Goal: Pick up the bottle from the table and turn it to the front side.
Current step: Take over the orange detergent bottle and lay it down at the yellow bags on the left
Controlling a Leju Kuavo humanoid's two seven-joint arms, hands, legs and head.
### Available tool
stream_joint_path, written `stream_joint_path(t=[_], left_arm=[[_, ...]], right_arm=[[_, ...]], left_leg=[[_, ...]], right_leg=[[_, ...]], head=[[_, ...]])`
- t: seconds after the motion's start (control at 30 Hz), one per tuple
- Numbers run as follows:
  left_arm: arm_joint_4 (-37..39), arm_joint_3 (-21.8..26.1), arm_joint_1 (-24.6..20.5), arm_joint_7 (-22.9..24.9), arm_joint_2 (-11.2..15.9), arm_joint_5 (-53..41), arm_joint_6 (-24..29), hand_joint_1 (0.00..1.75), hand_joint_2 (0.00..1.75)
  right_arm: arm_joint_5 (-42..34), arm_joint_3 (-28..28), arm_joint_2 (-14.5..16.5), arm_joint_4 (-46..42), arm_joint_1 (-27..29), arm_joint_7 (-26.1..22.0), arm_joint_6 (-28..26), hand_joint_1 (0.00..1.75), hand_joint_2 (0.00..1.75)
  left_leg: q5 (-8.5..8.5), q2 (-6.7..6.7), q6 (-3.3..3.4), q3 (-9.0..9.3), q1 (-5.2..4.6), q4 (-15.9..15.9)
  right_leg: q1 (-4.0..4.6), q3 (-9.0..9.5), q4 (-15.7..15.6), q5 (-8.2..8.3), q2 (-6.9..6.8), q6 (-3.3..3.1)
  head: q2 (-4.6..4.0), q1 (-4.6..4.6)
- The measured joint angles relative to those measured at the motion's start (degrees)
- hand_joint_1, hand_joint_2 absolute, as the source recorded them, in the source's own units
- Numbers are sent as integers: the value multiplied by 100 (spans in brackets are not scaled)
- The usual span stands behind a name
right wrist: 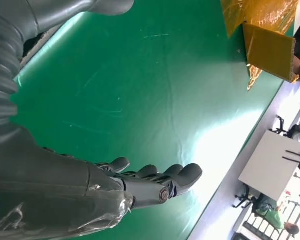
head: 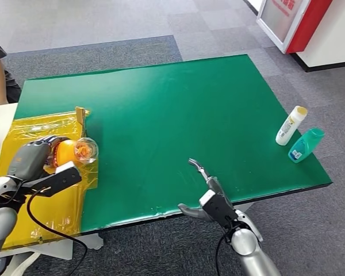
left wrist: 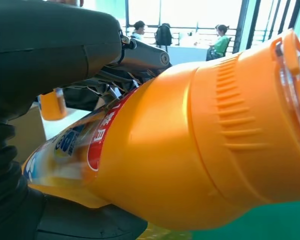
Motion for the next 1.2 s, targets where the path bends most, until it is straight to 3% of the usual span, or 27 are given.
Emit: stream_joint_path(t=[0.13,0.23,0.37,0.53,0.67,1.1,1.13,1.17,1.2], left_arm=[[150,-148,12,-80,543,-155,-18,175,175],[282,-245,78,-86,796,-420,31,175,175],[540,-389,166,-71,892,-599,78,175,175],[955,-574,250,16,818,-922,238,175,175],[1357,-638,241,224,475,-1439,592,175,175],[2473,-514,-210,746,-1359,-2803,1012,175,175],[2551,-496,-244,763,-1461,-2840,1026,170,175],[2627,-472,-275,779,-1555,-2879,1043,150,175],[2712,-439,-310,793,-1646,-2924,1063,108,175]], right_arm=[[37,64,34,1,-130,119,24,0,175],[2,150,44,8,-195,189,-1,0,175],[-92,214,44,49,-230,204,-34,0,175],[-144,251,44,140,-240,176,-45,0,175],[-162,263,44,180,-170,105,-56,0,175],[-68,119,39,179,259,-129,106,0,175],[-61,110,39,179,260,-133,120,0,175],[-54,104,39,179,259,-134,133,0,175],[-45,99,39,179,255,-135,148,0,175]], left_leg=[[0,4,-1,-1,1,0],[-1,3,-1,-3,1,0],[-2,1,1,-7,1,0],[-2,1,2,-8,0,0],[-2,-1,2,-7,-1,0],[-3,-4,3,-8,-3,1],[-2,-4,3,-8,-2,1],[-2,-3,3,-8,-2,1],[-1,-4,3,-8,-2,1]], right_leg=[[1,-4,1,-2,3,-2],[2,-4,1,-7,2,-1],[0,-3,0,-8,1,-1],[-2,-4,-2,-7,0,0],[-2,-4,-2,-7,-2,0],[-6,-4,-4,2,-4,7],[-6,-4,-4,2,-3,6],[-6,-4,-4,3,-3,6],[-6,-4,-4,3,-4,6]], head=[[0,-1],[0,0],[0,1],[0,0],[0,-1],[0,1],[0,1],[0,1],[0,1]])
